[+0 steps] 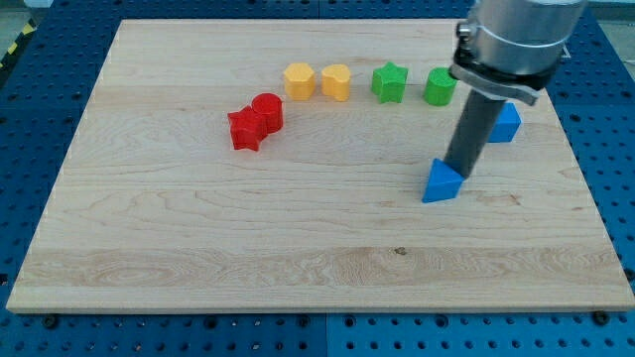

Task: Separate the red circle and the red star from each other

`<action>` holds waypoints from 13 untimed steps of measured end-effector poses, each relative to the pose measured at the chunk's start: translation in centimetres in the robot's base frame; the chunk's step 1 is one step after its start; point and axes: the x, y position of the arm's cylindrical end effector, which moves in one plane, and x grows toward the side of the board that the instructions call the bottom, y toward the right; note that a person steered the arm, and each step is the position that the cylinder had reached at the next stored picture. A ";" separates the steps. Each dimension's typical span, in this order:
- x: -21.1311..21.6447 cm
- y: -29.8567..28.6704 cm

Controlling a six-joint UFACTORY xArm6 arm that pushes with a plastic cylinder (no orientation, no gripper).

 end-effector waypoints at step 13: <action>-4.3 -23.6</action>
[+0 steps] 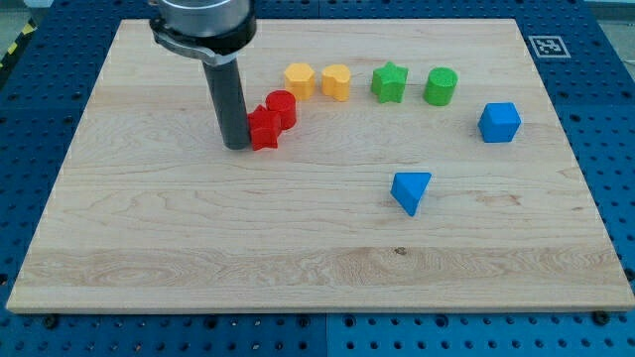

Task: Separate the red circle and the red star from each other

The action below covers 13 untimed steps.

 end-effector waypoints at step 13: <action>-4.1 5.4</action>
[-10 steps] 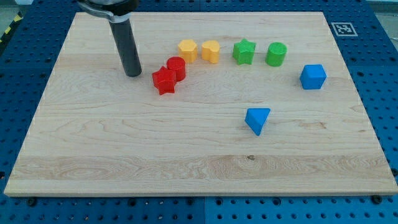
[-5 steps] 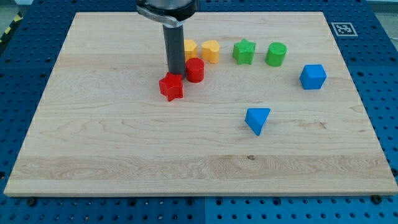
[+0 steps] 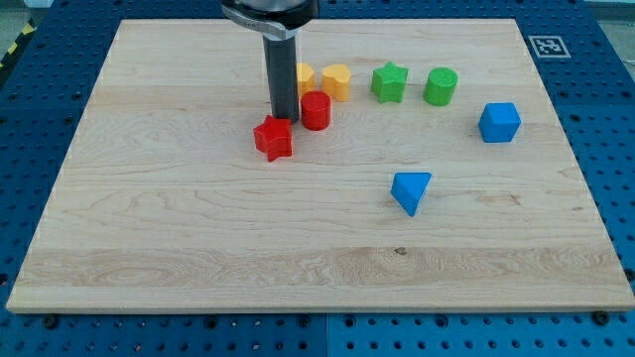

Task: Separate the red circle and the red star from each other

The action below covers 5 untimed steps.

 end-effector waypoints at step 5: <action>0.0 -3.4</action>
